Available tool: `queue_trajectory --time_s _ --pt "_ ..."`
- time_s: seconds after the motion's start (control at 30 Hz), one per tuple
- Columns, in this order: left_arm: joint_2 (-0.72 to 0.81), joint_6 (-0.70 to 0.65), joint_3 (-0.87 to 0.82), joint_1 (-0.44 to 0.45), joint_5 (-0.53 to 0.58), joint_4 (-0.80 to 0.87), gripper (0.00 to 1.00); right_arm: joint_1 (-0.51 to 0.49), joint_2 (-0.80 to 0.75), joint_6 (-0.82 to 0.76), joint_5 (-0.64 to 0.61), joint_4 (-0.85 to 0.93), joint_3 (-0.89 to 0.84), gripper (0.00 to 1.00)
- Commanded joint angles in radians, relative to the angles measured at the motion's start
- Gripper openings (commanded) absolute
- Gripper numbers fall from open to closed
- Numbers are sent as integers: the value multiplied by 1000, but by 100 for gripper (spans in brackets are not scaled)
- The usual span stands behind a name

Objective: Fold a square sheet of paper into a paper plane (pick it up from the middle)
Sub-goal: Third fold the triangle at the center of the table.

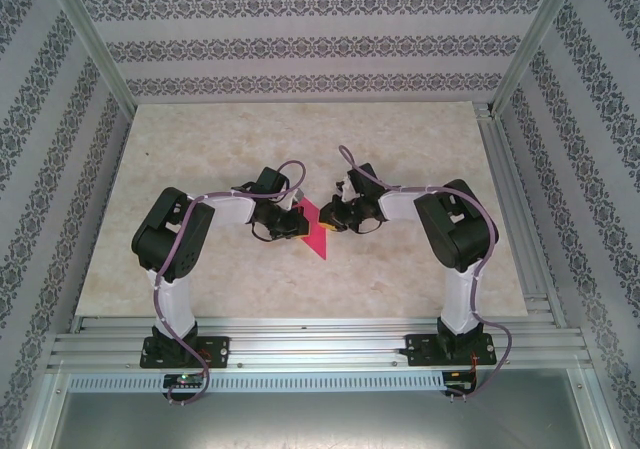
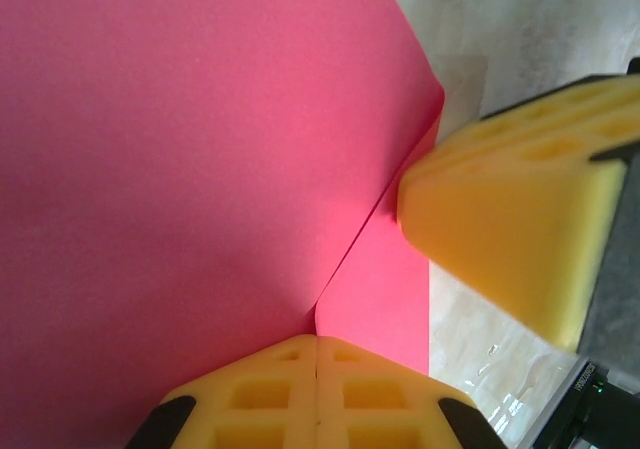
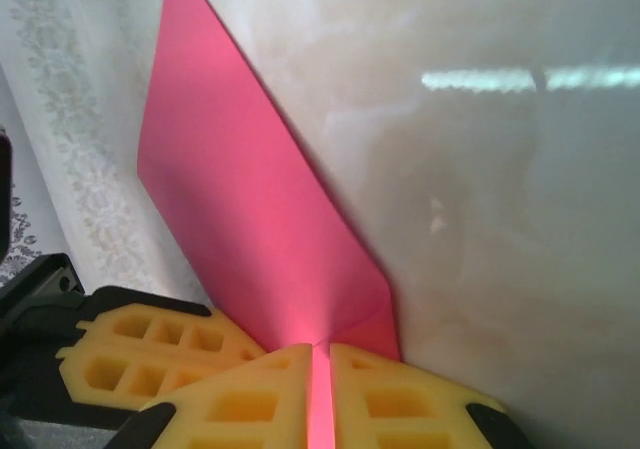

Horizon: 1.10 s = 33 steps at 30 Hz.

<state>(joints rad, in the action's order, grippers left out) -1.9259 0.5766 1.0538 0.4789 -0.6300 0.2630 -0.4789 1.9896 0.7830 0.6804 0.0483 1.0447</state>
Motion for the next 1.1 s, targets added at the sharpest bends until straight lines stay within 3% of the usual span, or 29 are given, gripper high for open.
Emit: queue_trajectory --time_s 0.0,0.23,0.5,0.87,1.07 --pt "7 -17 -14 -6 46 65 1 -7 25 -13 14 -25 -11 13" --pt "7 -20 -10 -6 46 68 1 23 -84 -14 -6 26 32 14" --pt "0 -20 1 -6 44 68 1 -4 -25 -93 -75 183 129 14" --pt "8 -28 6 -6 50 75 1 -36 89 -103 -131 232 184 13" --pt "7 -27 -5 -6 51 67 1 -34 4 -134 -137 279 217 16"
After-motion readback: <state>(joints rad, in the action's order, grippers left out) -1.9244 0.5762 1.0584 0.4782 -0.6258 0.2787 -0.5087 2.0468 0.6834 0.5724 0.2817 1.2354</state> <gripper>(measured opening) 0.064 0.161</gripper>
